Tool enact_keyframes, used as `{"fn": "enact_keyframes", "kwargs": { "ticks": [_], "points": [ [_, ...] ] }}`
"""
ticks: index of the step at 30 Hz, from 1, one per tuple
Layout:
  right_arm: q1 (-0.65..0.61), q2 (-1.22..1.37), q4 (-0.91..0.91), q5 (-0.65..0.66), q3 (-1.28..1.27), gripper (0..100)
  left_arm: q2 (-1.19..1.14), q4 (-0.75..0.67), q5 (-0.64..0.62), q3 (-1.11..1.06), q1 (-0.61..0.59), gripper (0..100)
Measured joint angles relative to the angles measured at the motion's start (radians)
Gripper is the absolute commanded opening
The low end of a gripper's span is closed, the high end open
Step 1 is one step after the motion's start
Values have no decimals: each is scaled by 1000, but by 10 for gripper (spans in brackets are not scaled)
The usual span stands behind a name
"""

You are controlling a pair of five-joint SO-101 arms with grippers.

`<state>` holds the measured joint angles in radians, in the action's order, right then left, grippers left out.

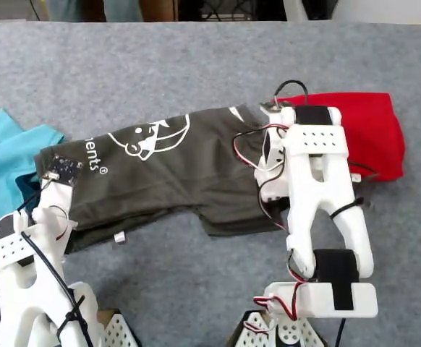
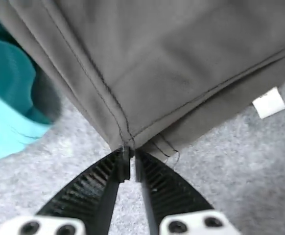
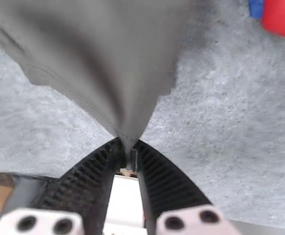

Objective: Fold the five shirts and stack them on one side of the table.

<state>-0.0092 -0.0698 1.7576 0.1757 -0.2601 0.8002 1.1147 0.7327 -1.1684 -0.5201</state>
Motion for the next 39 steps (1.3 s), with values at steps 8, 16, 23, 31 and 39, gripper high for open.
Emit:
{"fn": "enact_keyframes", "kwargs": {
  "ticks": [8,16,23,31,39],
  "points": [
    [0,0,0,69,0,355,2,0,8,17,-98,224],
    [0,-55,0,94,87,204,2,35,8,282,-311,221],
    [-57,-75,0,84,272,116,-81,-72,-140,419,-353,277],
    [-193,-77,0,21,301,116,-523,-299,-304,454,-364,292],
    [-275,-77,0,21,301,115,-841,-318,-359,637,-362,29]
  ]
}}
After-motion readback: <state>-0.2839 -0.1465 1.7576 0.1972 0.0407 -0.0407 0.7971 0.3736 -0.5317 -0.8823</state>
